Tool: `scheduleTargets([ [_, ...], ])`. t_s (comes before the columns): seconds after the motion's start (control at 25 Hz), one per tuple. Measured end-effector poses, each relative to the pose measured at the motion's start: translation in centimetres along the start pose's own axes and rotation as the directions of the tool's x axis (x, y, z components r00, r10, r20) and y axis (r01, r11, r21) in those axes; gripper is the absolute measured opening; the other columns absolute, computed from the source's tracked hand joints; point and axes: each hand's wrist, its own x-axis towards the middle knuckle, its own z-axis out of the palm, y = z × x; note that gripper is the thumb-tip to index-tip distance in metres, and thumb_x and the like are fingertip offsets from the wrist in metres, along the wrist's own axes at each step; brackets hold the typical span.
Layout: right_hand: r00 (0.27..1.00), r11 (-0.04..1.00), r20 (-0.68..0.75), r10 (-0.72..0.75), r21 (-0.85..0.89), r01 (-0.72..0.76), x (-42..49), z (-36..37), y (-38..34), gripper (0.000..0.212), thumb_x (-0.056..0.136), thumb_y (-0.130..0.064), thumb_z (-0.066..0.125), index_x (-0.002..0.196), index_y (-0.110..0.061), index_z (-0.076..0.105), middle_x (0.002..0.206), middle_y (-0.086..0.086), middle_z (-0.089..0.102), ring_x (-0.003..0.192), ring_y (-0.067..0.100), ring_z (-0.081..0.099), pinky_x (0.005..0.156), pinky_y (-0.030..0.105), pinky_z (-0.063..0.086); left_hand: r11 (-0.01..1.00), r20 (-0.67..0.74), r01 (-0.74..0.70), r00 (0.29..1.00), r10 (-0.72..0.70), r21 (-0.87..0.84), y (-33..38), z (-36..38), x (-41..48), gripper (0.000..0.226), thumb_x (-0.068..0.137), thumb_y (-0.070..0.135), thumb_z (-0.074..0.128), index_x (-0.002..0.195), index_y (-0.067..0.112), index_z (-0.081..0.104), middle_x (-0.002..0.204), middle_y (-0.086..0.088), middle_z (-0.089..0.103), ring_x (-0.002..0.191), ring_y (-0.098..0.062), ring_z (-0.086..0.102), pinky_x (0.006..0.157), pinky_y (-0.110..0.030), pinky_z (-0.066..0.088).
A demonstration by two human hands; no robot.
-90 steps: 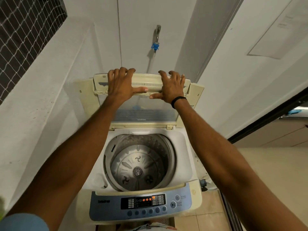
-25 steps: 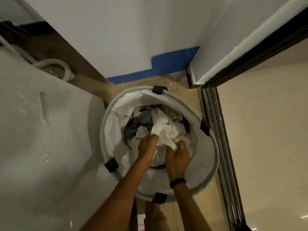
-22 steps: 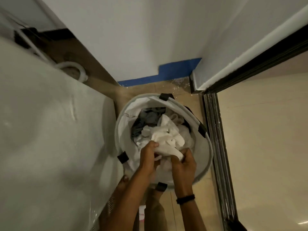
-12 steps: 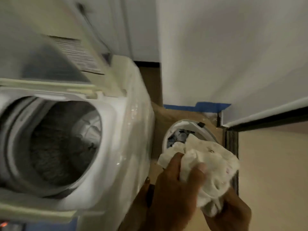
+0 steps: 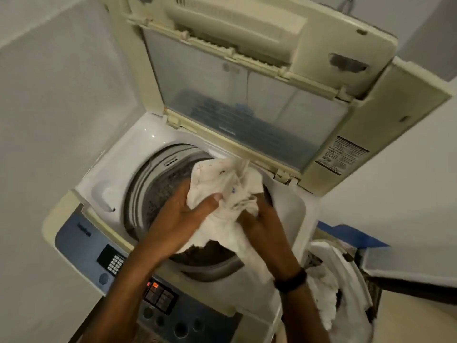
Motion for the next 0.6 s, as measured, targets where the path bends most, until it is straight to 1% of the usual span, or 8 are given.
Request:
scheduleTargets([
  [0.04,0.989,0.989,-0.071,0.13,0.076,-0.125,1.0,1.3,0.8,0.038,0.097,-0.018,0.058,0.134,-0.021,0.051,0.13,-0.001,0.06,0.122,0.016,0.058,0.105,0.029,0.047,0.976,-0.004,0.108,0.994,-0.11,0.189,-2.1,-1.5,1.6,0.073,0.08,0.062,0.063,0.143,0.035,0.041,0.136,0.012,0.06,0.125,-0.015,0.057,0.097,-0.025,0.049],
  [0.08,0.983,0.975,-0.011,0.185,-0.124,-0.185,1.6,2.8,1.3,0.04,0.098,-0.021,0.056,0.137,-0.019,0.048,0.133,0.0,0.058,0.121,0.016,0.057,0.103,0.026,0.047,0.895,-0.018,0.199,0.978,-0.209,0.4,-3.8,-2.2,2.3,0.09,0.082,0.065,0.06,0.153,0.024,0.024,0.147,0.001,0.05,0.133,-0.023,0.05,0.105,-0.033,0.044],
  [0.12,0.972,0.961,-0.06,0.227,-0.149,-0.234,1.5,3.8,1.8,0.039,0.099,-0.022,0.054,0.138,-0.02,0.049,0.132,0.001,0.059,0.116,0.013,0.058,0.099,0.021,0.048,0.788,-0.06,0.302,0.945,-0.321,0.537,-5.0,-2.2,2.6,0.101,0.083,0.067,0.057,0.156,0.015,0.011,0.151,-0.009,0.045,0.135,-0.03,0.046,0.109,-0.038,0.041],
  [0.16,0.956,0.955,-0.12,0.269,-0.098,-0.281,1.3,4.2,1.5,0.033,0.1,-0.024,0.054,0.133,-0.023,0.053,0.125,-0.001,0.063,0.106,0.008,0.061,0.093,0.017,0.05,0.728,-0.084,0.288,0.949,-0.303,0.622,-6.4,-2.2,2.5,0.102,0.083,0.066,0.057,0.156,0.012,0.01,0.149,-0.014,0.046,0.134,-0.033,0.047,0.108,-0.041,0.041],
  [0.32,0.892,0.975,-0.393,0.222,0.076,-0.21,-4.0,4.4,3.5,0.013,0.094,-0.036,0.059,0.1,-0.048,0.061,0.084,-0.028,0.068,0.079,-0.008,0.066,0.072,0.007,0.052,0.902,-0.038,0.13,0.991,-0.126,0.412,-6.5,0.5,-1.0,0.071,0.079,0.066,0.059,0.141,0.033,0.048,0.132,0.006,0.062,0.122,-0.014,0.058,0.1,-0.035,0.049],
  [0.44,0.668,0.892,-0.603,0.435,0.387,-0.232,-8.2,2.8,6.9,0.015,0.089,-0.045,0.056,0.097,-0.04,0.068,0.086,-0.018,0.075,0.079,0.006,0.073,0.066,0.02,0.058,0.95,0.036,-0.01,0.999,-0.002,0.311,-4.6,7.6,-4.0,0.059,0.072,0.074,0.058,0.125,0.049,0.056,0.116,0.028,0.065,0.111,0.008,0.059,0.091,-0.02,0.05],
  [0.52,0.518,0.815,-0.636,0.572,0.515,-0.267,-11.3,0.6,12.0,0.012,0.092,-0.029,0.061,0.096,-0.028,0.072,0.085,-0.007,0.076,0.078,0.014,0.073,0.067,0.03,0.059,0.953,0.193,-0.093,0.981,0.037,0.288,-4.0,14.4,-5.0,0.054,0.075,0.075,0.052,0.122,0.05,0.057,0.11,0.033,0.064,0.107,0.015,0.057,0.084,-0.005,0.044],
  [0.6,0.402,0.708,-0.585,0.705,0.612,-0.352,-14.0,-1.4,18.1,0.013,0.092,-0.011,0.063,0.092,-0.018,0.074,0.081,-0.001,0.076,0.073,0.014,0.072,0.064,0.029,0.057,0.935,0.335,-0.146,0.942,0.031,0.323,-4.5,21.3,-5.2,0.048,0.083,0.069,0.052,0.123,0.044,0.058,0.114,0.029,0.065,0.106,0.012,0.058,0.084,-0.007,0.045],
])
